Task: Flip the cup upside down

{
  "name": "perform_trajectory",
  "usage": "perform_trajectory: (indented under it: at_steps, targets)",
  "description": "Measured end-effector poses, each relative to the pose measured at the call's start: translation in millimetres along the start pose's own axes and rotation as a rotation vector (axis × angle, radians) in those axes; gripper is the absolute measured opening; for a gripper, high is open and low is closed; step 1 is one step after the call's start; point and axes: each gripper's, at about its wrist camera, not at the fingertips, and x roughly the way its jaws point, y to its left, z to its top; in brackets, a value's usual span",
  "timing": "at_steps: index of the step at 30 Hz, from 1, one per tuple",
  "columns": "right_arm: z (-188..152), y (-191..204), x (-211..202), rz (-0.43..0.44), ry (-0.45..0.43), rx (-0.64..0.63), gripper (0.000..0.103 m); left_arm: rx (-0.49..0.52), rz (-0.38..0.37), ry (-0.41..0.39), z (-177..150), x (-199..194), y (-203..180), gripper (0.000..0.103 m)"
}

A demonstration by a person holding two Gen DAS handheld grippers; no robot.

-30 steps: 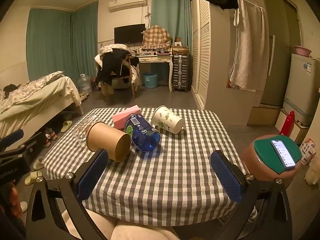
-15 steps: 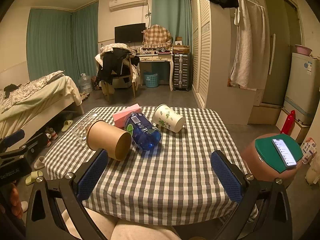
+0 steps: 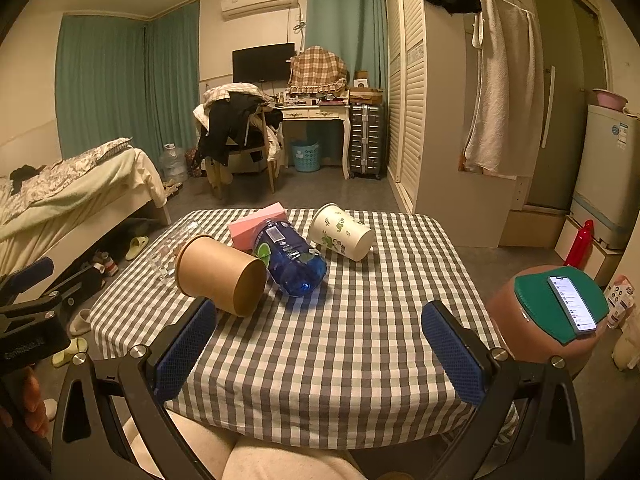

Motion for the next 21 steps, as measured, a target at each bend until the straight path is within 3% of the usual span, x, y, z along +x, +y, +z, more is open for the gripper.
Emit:
perform_trajectory:
  at_steps: [21]
  targets:
    - [-1.8, 1.6, 3.6, 0.009, 0.011, -0.003, 0.103, 0.002, 0.004, 0.006, -1.8, 3.6, -3.8, 0.103]
